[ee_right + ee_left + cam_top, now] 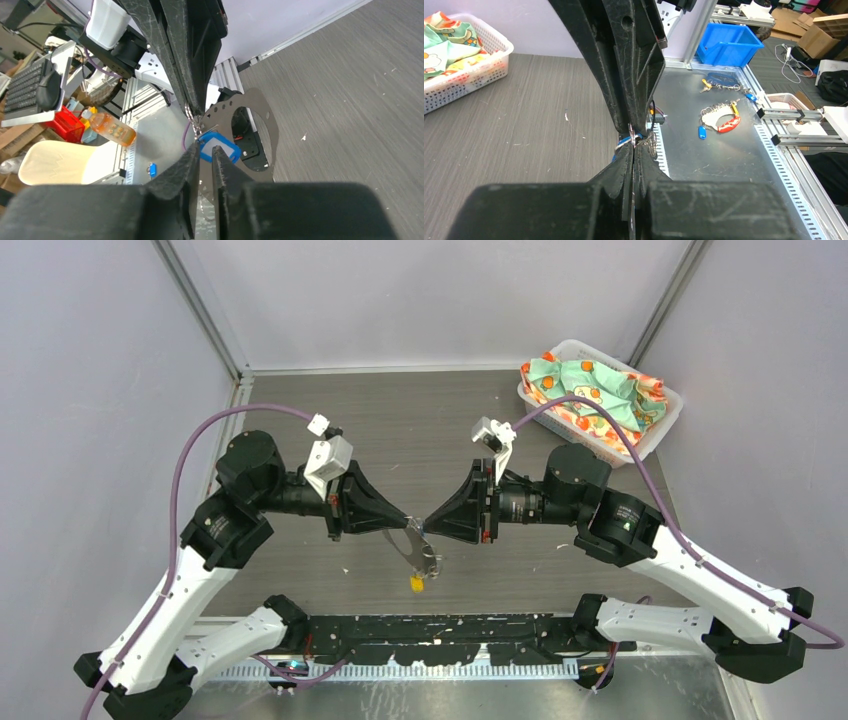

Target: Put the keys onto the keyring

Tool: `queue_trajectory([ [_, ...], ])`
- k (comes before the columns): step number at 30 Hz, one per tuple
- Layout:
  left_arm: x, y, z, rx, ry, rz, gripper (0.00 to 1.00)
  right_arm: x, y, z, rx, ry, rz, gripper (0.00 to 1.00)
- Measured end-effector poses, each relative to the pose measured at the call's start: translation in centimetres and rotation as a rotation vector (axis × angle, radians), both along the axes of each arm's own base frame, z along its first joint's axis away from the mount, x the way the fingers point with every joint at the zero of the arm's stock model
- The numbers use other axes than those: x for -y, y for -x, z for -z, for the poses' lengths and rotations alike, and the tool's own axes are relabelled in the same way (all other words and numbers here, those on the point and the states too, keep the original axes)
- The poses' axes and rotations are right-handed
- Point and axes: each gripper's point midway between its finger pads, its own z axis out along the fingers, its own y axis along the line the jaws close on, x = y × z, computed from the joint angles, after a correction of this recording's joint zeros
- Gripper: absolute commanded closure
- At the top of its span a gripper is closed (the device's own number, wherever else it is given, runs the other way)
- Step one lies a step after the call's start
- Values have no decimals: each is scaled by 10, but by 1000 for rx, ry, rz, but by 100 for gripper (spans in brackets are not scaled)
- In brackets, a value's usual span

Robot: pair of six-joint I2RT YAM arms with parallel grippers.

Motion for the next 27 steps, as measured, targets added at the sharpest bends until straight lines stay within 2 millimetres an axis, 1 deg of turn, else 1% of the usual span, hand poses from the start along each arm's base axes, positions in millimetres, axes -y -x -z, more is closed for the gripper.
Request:
queue_trajectory([
  [1, 0, 0, 0, 1, 0, 0, 100, 0, 0, 1, -3, 3, 3, 60],
  [3, 0, 1, 0, 3, 1, 1, 100, 0, -1, 2, -5, 7, 10, 56],
  [6, -1, 1, -1, 5, 3, 1, 100, 0, -2, 1, -3, 5, 14, 55],
  [9, -1, 1, 0, 6, 3, 0, 100, 0, -1, -1, -2, -3, 7, 57],
  [11, -1, 1, 0, 5, 2, 0, 100, -1, -2, -2, -2, -10, 3, 62],
  [17, -1, 1, 0, 5, 2, 0, 100, -10, -3, 1, -19, -9, -20, 81],
  [18, -1, 1, 0, 5, 2, -1, 100, -11, -2, 1, -24, -10, -25, 85],
  [22, -1, 0, 1, 5, 0, -5, 100, -11, 0, -1, -26, -15, -36, 97],
  [23, -1, 0, 1, 6, 1, -6, 100, -11, 0, -1, -27, -15, -37, 99],
  [27, -2, -1, 1, 19, 4, -20, 100, -10, 1, -2, -29, -18, -40, 99],
])
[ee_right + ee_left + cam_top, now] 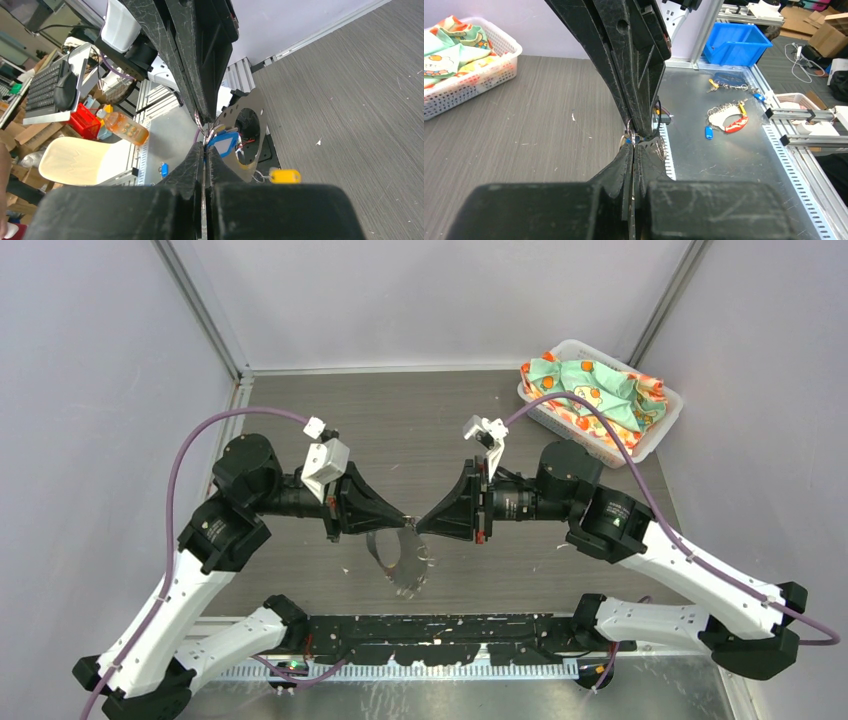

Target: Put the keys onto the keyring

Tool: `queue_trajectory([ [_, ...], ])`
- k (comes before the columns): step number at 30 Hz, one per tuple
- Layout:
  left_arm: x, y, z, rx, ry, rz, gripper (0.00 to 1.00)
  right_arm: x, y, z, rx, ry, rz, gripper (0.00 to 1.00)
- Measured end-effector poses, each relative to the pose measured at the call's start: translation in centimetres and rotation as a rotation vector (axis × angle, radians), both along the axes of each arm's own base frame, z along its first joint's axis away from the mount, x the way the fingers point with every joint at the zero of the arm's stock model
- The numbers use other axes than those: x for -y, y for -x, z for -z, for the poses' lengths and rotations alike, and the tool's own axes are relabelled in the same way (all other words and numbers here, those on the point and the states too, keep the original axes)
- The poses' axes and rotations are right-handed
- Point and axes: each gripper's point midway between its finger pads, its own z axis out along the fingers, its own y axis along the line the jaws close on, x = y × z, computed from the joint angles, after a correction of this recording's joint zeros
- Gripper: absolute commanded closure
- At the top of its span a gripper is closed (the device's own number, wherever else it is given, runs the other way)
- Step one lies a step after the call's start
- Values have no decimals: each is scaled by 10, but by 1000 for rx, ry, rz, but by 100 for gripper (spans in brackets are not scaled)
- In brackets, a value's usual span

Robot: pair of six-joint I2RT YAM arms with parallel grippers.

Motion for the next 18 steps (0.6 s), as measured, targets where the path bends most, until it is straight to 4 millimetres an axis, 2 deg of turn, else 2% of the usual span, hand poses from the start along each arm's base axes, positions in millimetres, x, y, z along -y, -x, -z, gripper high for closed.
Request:
queue_trajectory([
  [7, -1, -1, -1, 26, 4, -5, 100, 2, 2, -2, -14, -4, 1, 99],
  [18, 1, -3, 2, 29, -4, -5, 100, -2, -9, 14, -140, 87, -35, 99],
])
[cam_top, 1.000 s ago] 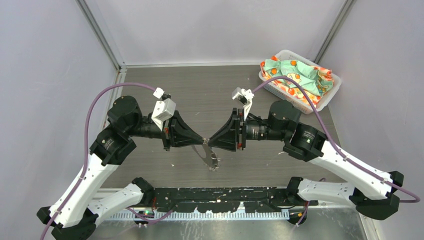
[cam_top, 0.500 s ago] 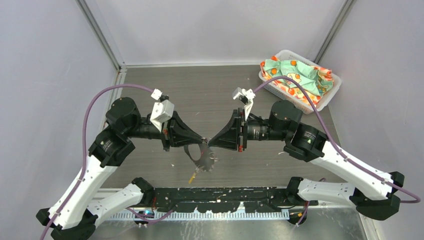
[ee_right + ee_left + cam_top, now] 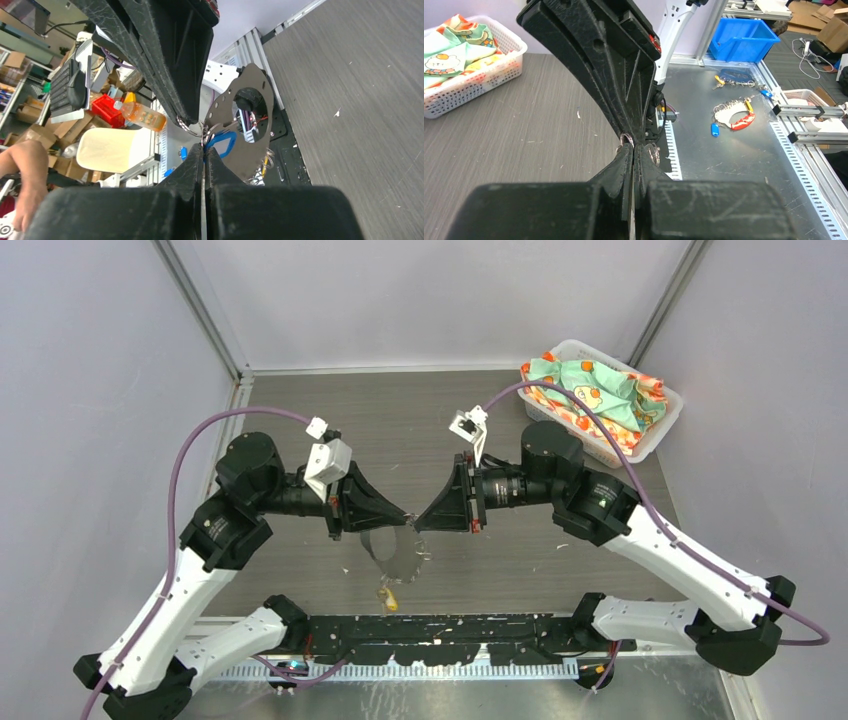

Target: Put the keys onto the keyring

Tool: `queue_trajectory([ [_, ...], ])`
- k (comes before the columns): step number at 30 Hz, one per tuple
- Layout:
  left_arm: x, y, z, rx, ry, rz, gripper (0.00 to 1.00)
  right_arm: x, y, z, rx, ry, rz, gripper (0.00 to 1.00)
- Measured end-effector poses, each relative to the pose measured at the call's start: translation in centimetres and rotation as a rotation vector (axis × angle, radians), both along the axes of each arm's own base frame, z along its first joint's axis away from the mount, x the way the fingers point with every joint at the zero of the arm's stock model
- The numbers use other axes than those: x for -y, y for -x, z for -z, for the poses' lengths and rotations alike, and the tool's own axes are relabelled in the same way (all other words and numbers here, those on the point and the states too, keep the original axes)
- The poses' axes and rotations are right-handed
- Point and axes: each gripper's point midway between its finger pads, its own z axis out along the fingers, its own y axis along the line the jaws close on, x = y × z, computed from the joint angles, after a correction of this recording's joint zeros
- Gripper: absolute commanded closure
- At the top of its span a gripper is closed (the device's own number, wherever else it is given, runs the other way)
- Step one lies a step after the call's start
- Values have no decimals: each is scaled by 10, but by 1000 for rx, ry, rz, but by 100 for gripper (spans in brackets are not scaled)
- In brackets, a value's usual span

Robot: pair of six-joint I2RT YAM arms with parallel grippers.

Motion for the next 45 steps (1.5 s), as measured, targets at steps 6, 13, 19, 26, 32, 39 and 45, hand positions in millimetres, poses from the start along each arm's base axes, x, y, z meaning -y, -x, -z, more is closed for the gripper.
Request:
queue_trajectory([
  [6, 0, -1, 2, -2, -6, -1, 100, -1, 0, 7, -60, 32, -33, 99],
  [13, 0, 0, 3, 6, -7, 6, 100, -2, 2, 6, -83, 49, -51, 80],
  [19, 0, 3, 3, 20, -4, 25, 100, 4, -1, 7, -56, 89, -28, 73],
  [26, -1, 4, 2, 12, -3, 25, 100, 22, 3, -14, 53, 24, 13, 72],
  [32, 0, 4, 1, -2, -2, 24, 100, 21, 4, -25, 81, -30, 7, 70],
  [39, 0, 5, 1, -20, -2, 24, 100, 13, -3, 3, 35, 6, 17, 68],
  [45, 0, 5, 0, -22, 1, 23, 100, 7, 0, 22, 2, 17, 15, 57],
])
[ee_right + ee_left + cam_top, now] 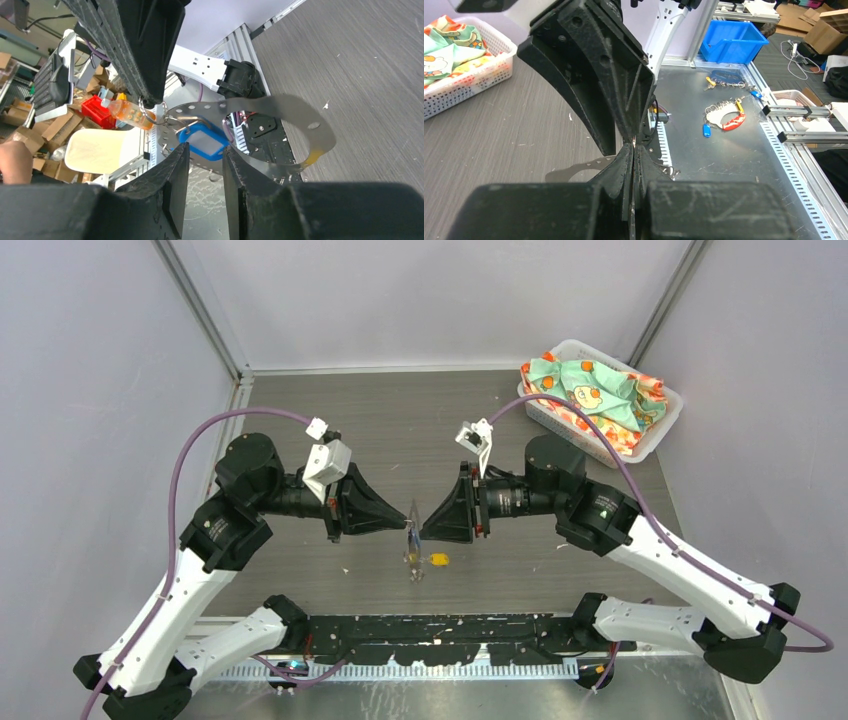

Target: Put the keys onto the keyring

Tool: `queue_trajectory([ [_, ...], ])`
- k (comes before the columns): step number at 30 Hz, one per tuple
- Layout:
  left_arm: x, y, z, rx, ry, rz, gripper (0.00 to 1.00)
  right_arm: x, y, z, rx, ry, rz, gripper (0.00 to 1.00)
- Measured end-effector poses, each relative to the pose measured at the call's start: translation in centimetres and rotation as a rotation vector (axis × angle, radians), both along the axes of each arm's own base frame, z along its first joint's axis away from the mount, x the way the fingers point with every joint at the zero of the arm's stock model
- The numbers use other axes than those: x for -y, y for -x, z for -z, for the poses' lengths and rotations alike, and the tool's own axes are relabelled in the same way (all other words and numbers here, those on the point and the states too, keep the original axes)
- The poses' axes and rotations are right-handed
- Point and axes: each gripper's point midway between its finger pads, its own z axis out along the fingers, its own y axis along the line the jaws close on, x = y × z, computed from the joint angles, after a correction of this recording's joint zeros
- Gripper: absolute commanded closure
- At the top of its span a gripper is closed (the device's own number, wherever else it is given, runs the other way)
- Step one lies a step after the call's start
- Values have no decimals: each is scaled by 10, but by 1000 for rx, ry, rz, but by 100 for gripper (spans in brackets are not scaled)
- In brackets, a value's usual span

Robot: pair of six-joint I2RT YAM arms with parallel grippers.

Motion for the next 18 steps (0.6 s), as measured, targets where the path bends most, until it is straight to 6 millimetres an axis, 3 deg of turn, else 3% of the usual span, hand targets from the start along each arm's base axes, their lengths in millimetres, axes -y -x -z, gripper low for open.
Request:
queue_trajectory([
  [3, 0, 0, 0, 0, 0, 0, 100, -4, 7, 1, -6, -7, -21, 50],
  [8, 0, 0, 0, 0, 0, 0, 100, -9, 16, 6, -3, -13, -49, 55],
  [14, 0, 0, 0, 1, 0, 0, 100, -13, 15, 6, 2, -23, -36, 79],
  [18, 0, 0, 0, 2, 1, -1, 100, -14, 11, 3, 12, -37, -16, 88],
])
